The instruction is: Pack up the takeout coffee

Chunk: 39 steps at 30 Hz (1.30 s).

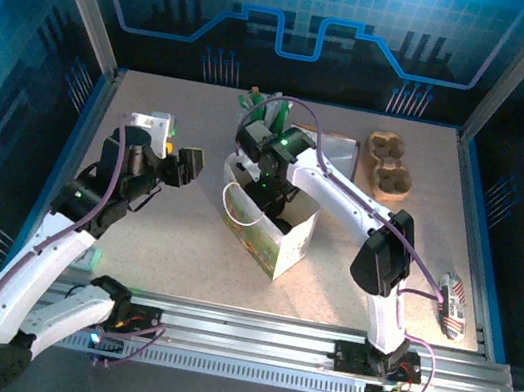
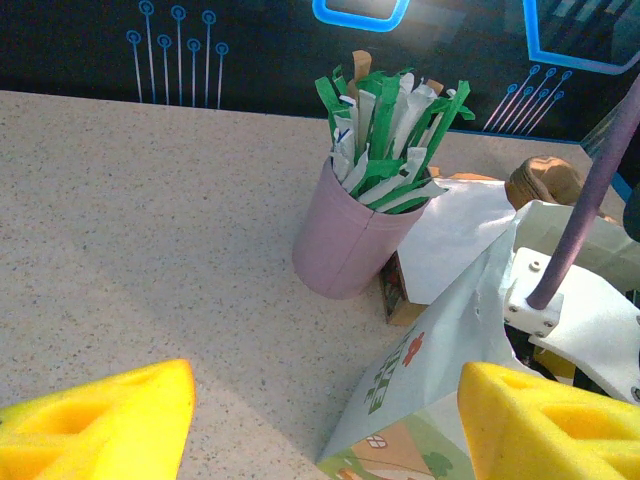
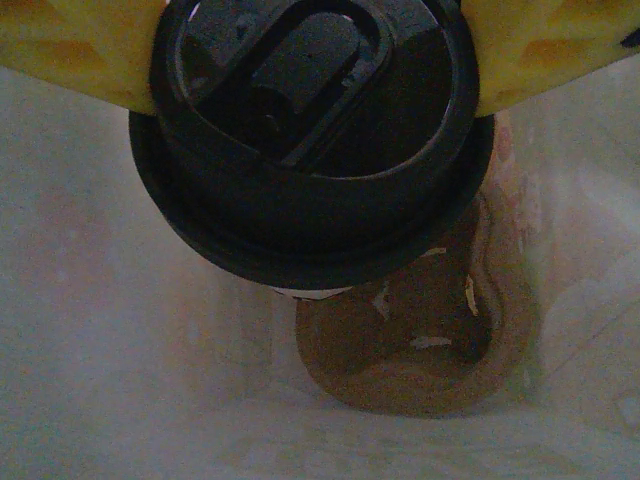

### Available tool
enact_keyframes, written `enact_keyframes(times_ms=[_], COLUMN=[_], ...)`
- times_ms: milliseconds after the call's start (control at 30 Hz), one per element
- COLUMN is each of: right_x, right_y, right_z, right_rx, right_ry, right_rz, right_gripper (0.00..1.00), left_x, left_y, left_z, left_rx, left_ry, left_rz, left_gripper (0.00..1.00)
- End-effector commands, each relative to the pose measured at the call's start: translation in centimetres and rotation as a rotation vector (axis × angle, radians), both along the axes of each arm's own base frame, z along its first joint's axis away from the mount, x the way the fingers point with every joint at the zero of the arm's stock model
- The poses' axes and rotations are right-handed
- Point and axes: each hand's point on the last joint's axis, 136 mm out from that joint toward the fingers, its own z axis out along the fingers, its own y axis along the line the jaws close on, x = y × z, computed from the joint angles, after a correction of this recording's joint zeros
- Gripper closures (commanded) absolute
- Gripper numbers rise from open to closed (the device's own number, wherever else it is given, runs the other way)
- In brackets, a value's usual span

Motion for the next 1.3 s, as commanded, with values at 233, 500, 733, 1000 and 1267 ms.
enact_keyframes(times_ms=[233, 500, 733, 1000, 1267], right_x=[-0.5, -0.6, -1.1, -1.2, -1.1], right_y=[0.7, 0.9, 1.5, 1.9, 2.1], right_z=[0.6, 1.4, 1.4, 1.4, 0.5], right_rx=[0.007, 0.007, 0.031, 0.063, 0.096], right_ry=[0.010, -0.005, 0.014, 0.025, 0.041], right_rz=[0.011, 0.026, 0.039, 0.044, 0.035], right_gripper=[0.46, 0.46, 0.46, 0.46, 0.47], left_x=[0.3, 0.3, 0.3, 0.3, 0.2], left_y=[0.4, 0.4, 0.4, 0.4, 0.4], left_z=[-0.3, -0.4, -0.4, -0.3, -0.3], left_rx=[0.011, 0.012, 0.010, 0.010, 0.010], left_ry=[-0.006, -0.005, -0.004, -0.006, -0.006], left_rz=[0.016, 0.019, 0.015, 0.016, 0.014], left_gripper=[0.29, 0.29, 0.29, 0.29, 0.29])
